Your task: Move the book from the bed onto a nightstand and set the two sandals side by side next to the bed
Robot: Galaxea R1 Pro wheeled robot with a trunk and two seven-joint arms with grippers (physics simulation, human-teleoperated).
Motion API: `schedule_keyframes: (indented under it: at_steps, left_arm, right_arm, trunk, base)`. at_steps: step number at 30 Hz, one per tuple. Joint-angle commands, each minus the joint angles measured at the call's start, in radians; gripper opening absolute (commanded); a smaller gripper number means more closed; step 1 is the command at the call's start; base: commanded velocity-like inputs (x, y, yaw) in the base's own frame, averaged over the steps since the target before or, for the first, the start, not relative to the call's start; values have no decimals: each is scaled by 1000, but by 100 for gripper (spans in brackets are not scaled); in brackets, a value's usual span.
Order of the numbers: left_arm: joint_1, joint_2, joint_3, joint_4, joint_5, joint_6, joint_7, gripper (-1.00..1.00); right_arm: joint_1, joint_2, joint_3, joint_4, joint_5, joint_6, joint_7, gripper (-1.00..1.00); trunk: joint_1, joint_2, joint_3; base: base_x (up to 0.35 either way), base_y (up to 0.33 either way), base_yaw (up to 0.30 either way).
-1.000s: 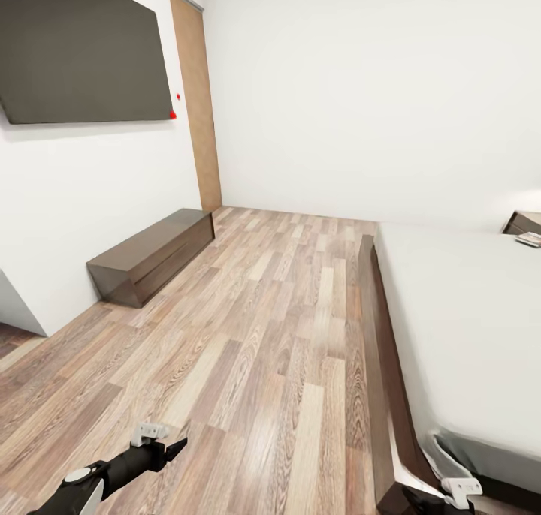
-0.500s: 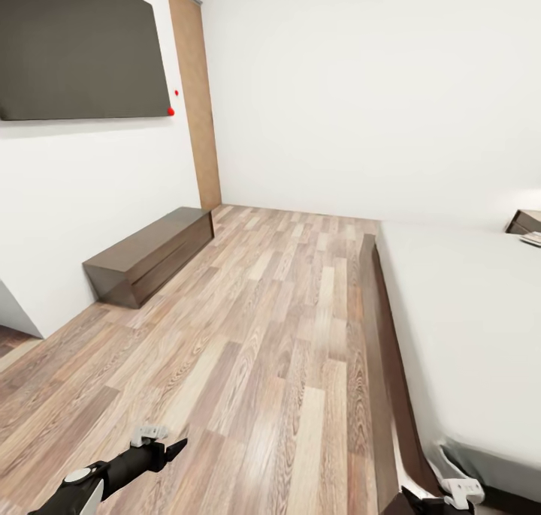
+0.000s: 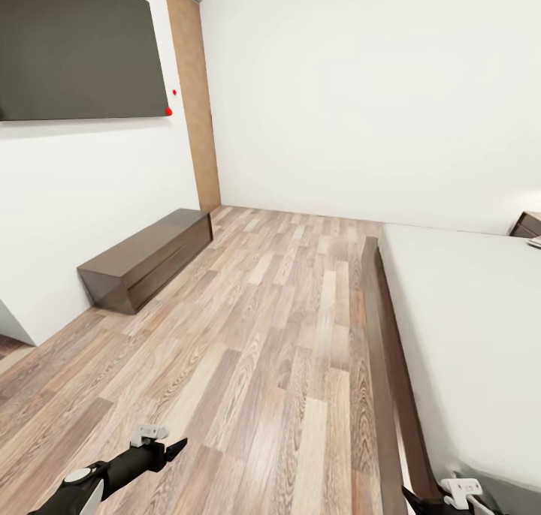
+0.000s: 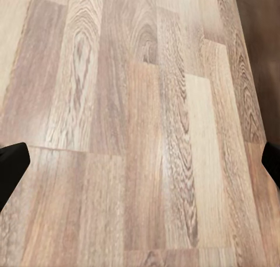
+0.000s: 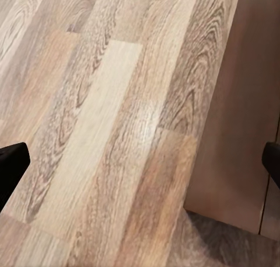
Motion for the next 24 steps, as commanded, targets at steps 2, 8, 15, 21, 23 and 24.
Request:
schedule_keyframes:
  at_steps: [2, 8, 15, 21, 23, 24]
  left_arm:
    - [-1, 0, 7, 1, -11, -8, -4, 100]
    - [-1, 0, 7, 1, -11, -8, -4, 100]
    - [-1, 0, 6, 1, -11, -8, -4, 100]
    - [-1, 0, 6, 1, -11, -9, -4, 100]
    - [-1, 0, 6, 2, -11, -9, -4, 100]
    - [-1, 0, 6, 2, -11, -9, -4, 100]
  right_arm:
    - [-1, 0, -4, 1, -4, 0, 8, 100]
    - [-1, 0, -4, 1, -4, 0, 8, 100]
    - [-1, 0, -4, 1, -4, 0, 8, 100]
    - [-1, 0, -4, 0, -4, 0, 9, 100]
    - [-1, 0, -4, 1, -4, 0, 9, 100]
    - [-1, 0, -4, 1, -4, 0, 9, 100]
  trunk:
    - [0, 0, -1]
    - [0, 0, -1]
    - [0, 0, -1]
    - [0, 0, -1]
    - [0, 0, -1]
    - [0, 0, -1]
  base:
    - [5, 0, 118]
    - [1, 0, 240]
    - [0, 0, 284]
    - [0, 0, 65]
    - [0, 0, 4]
    - [0, 0, 2]
